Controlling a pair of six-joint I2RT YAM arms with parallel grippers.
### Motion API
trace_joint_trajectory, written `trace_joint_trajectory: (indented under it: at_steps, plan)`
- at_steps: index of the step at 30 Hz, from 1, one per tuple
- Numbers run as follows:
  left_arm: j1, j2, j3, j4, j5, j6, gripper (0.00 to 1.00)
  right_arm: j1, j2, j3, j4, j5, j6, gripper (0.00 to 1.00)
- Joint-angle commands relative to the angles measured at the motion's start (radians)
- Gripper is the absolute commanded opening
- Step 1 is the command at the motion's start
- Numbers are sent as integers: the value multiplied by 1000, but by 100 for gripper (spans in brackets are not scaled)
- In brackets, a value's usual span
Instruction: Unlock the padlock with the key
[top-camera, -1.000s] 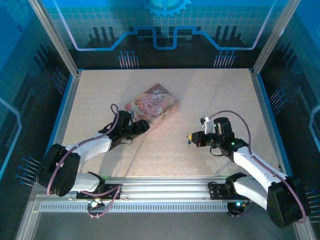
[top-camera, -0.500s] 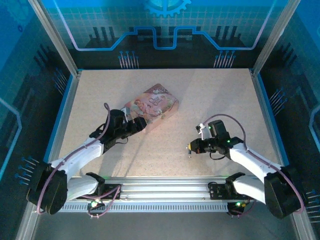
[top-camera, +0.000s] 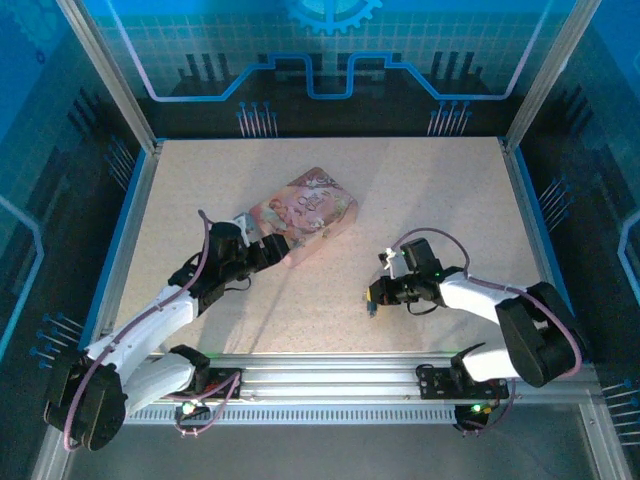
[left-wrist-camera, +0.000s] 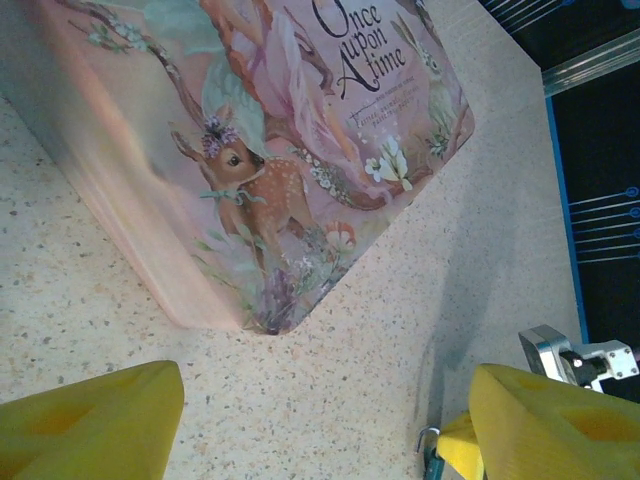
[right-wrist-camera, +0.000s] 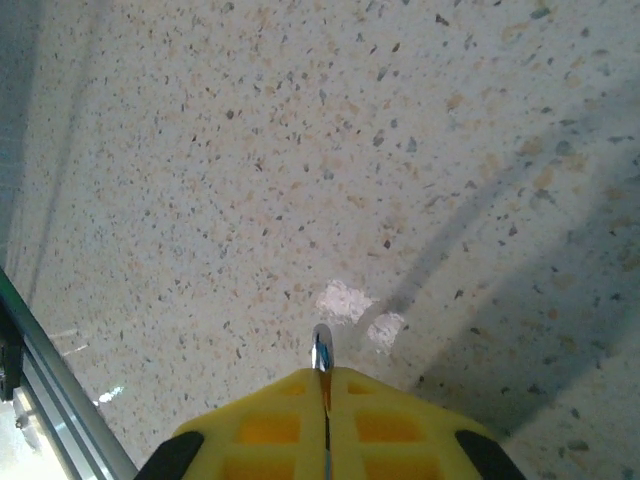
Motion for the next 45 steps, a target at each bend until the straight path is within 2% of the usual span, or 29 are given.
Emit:
trace_joint_trajectory:
  at_steps: [1,5,9,15,17,22,26,28,33,37,45]
  plan:
    - [12,-12,7,-33,-19,35,77,10,16,24,36,-18,10,12]
    - [19,-17,19,-43,-20,41,78,7,-13,30,19,1,3,17]
    - [26,-28,32,-55,-33,53,80,-4,-79,60,-59,47,-33,26]
    - [44,-69,75,-123,-116,138,93,-60,-205,118,-206,108,-110,42]
    - [52,-96,87,-143,-181,175,98,-96,-256,143,-251,141,-146,52]
    - [65,-172,93,-158,-422,250,99,-149,-383,186,-309,256,-228,75]
    - [80,-236,57,-100,-596,298,99,-204,-465,184,-286,322,-266,94]
    - [93,-265,39,-80,-662,315,99,-242,-497,169,-255,335,-269,100]
    - [140,-317,-43,19,-697,366,99,-354,-547,88,-124,357,-247,100]
    - [150,-312,-134,162,-700,484,99,-436,-530,12,24,393,-222,100]
    - [166,-219,-244,348,-675,614,99,-468,-365,-65,256,440,-311,100]
